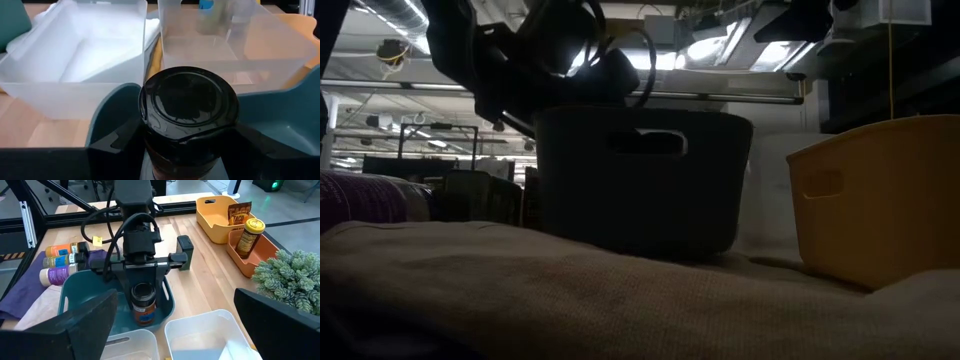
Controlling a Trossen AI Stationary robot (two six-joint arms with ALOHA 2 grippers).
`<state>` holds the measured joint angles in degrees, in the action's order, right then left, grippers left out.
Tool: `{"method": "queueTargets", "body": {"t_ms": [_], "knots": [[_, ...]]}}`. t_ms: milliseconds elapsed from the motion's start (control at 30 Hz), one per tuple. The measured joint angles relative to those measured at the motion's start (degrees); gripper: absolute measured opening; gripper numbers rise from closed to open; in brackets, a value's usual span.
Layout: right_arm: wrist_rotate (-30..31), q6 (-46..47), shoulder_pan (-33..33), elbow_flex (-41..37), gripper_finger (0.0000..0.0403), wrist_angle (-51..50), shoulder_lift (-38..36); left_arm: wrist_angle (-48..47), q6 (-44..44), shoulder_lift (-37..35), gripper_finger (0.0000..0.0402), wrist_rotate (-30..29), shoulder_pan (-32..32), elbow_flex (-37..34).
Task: Sort spices by type
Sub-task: Put the top black seasoning bottle into the blue bin
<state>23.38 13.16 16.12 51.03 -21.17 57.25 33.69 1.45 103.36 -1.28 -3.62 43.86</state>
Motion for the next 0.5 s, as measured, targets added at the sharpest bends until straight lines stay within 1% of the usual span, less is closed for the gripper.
{"method": "queueTargets", "body": {"t_ms": [267, 367, 500], "knots": [[-0.02, 0.01, 0.0, 0.0, 0.0397, 0.0, 0.0, 0.16, 0.92, 0.1, 0.0202, 0.0, 0.0, 0.0], [-0.02, 0.01, 0.0, 0.0, 0.0397, 0.0, 0.0, 0.15, 2.71, 0.1, 0.0219, 0.0, 0.0, 0.0], [-0.02, 0.01, 0.0, 0.0, 0.0397, 0.0, 0.0, 0.31, 2.78, 0.1, 0.0248, -0.02, 0.0, 0.0]]}}
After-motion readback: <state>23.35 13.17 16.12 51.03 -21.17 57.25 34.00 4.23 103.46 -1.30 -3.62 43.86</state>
